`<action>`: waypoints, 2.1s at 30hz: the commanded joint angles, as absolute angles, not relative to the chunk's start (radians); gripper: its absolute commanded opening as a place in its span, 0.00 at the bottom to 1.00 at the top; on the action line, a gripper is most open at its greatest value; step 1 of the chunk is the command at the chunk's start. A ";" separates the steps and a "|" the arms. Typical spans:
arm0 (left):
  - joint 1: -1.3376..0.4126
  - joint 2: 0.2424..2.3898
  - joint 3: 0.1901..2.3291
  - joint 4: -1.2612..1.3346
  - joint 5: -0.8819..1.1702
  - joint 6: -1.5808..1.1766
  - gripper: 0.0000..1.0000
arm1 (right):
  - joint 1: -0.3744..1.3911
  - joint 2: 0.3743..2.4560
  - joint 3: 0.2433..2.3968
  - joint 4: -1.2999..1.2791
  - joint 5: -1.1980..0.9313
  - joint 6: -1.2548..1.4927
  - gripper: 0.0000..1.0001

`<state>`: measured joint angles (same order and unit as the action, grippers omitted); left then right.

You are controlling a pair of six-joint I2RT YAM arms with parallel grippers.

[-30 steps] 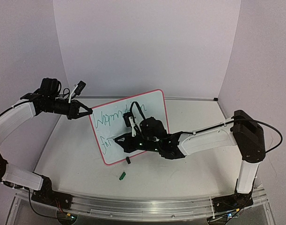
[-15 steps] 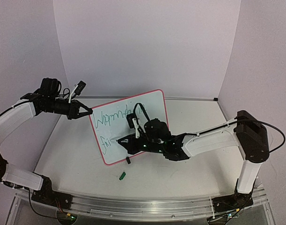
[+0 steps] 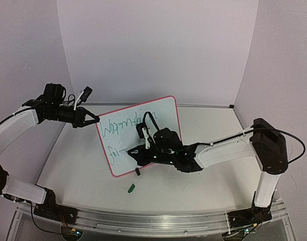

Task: Write a sentence on the whiteboard
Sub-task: Write on the whiteboard with the whiteboard marker without the cap.

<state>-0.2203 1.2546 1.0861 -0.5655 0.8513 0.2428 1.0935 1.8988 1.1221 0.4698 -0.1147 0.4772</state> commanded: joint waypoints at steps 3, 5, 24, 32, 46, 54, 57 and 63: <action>-0.263 1.296 1.081 -0.630 0.820 0.265 0.00 | 1.080 1.897 1.137 0.461 -0.054 0.497 0.00; -0.263 1.297 1.081 -0.630 0.819 0.264 0.00 | 1.078 1.885 1.127 0.461 -0.043 0.498 0.00; -0.263 1.295 1.081 -0.632 0.818 0.264 0.00 | 1.072 1.834 1.126 0.483 -0.042 0.486 0.00; -0.264 1.296 1.080 -0.633 0.817 0.264 0.00 | 1.072 1.848 1.144 0.498 -0.062 0.479 0.00; -0.265 1.298 1.080 -0.632 0.813 0.264 0.00 | 1.072 1.933 1.190 0.488 -0.140 0.499 0.00; -0.264 1.298 1.081 -0.633 0.812 0.265 0.00 | 1.072 1.917 1.137 0.488 -0.131 0.517 0.00; -0.265 1.299 1.081 -0.632 0.811 0.265 0.00 | 1.073 1.908 1.108 0.489 -0.124 0.527 0.00; -0.265 1.298 1.081 -0.634 0.811 0.264 0.00 | 1.072 1.890 1.086 0.494 -0.108 0.533 0.00</action>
<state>-0.2260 1.2598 1.0916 -0.5636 0.8349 0.2392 1.0804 1.9141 1.1002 0.4839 -0.1583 0.5226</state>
